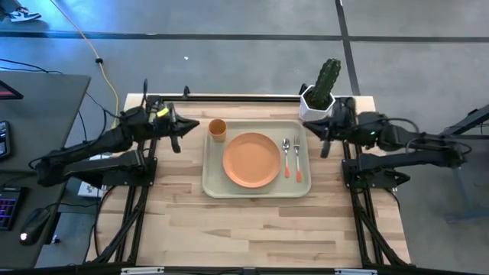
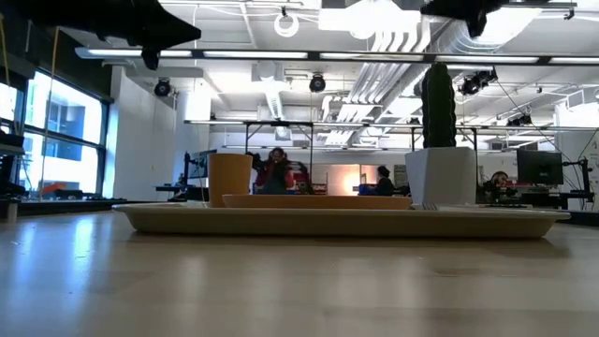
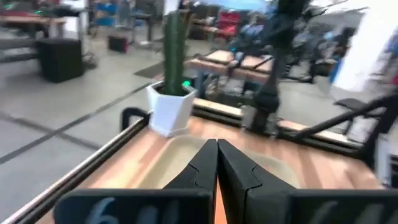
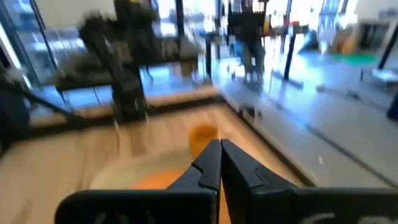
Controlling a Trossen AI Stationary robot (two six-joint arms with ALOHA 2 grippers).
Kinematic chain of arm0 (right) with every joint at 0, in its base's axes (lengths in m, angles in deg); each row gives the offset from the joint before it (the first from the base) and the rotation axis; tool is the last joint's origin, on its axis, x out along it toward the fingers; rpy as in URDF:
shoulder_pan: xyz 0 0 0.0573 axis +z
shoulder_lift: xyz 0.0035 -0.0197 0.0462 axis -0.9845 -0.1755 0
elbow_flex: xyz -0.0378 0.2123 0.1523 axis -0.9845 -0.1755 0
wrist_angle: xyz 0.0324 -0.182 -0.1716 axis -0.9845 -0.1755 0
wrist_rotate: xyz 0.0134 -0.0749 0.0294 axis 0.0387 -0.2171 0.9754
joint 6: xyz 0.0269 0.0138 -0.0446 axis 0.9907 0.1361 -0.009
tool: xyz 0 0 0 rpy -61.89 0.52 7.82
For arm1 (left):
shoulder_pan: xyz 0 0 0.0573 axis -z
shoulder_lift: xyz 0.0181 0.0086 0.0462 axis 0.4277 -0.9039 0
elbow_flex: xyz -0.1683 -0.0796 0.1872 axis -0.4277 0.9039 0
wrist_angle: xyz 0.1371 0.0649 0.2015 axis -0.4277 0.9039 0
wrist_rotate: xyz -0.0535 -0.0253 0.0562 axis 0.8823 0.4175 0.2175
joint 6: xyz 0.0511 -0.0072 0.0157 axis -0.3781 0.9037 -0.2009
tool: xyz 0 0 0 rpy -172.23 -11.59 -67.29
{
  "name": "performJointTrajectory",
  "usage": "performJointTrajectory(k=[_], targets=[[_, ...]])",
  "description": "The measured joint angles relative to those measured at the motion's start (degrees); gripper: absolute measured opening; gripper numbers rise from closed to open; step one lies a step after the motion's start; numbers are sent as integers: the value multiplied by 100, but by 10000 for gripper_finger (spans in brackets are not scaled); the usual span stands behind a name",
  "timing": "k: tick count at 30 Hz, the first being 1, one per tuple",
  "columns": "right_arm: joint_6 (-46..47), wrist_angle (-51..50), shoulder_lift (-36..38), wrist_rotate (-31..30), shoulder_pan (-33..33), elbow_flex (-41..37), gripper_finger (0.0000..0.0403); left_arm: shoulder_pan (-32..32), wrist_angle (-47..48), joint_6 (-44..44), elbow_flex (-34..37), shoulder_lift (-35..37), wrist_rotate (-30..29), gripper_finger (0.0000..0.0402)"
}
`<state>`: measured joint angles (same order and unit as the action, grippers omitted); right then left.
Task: Pick and place plate/cup/fork/spoon on tray
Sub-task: Return to Home Position
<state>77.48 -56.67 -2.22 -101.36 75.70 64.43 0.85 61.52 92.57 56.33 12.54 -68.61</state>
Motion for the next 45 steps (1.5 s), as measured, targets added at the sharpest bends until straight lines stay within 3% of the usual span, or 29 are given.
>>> performJointTrajectory(k=[4, 9, 13, 18, 22, 26, 31, 37, 45], targets=[[119, -21, 106, -114, 274, -414, 0, 7, -708, 39, 326, 110, -26, 1], [-43, 50, 688, -138, 398, -625, 0, -126, -671, -740, 315, 220, -122, 1], [-529, -954, 1407, -363, 396, -629, 0, -95, -579, -849, 461, 424, -37, 0], [58, -1906, 1857, -266, 398, -650, 0, 34, -459, -950, 1110, 766, -140, 0], [-147, -1752, 1912, -24, 398, -648, 0, 96, -592, -943, 1408, 1157, -130, 0], [-468, -1422, 1914, -224, 398, -648, 0, 90, -419, -1073, 1438, 1638, -130, 0], [-631, -1135, 1912, -138, 398, -664, 0, 87, 271, -1087, 1436, 2171, -130, 0], [-908, 1356, 1873, 35, 398, -1764, 0, 87, 748, -1089, 1436, 2431, -383, 0], [-112, 1465, 1921, 327, 550, -2472, 0, 87, 746, -1310, 1453, 2587, -516, 0]])
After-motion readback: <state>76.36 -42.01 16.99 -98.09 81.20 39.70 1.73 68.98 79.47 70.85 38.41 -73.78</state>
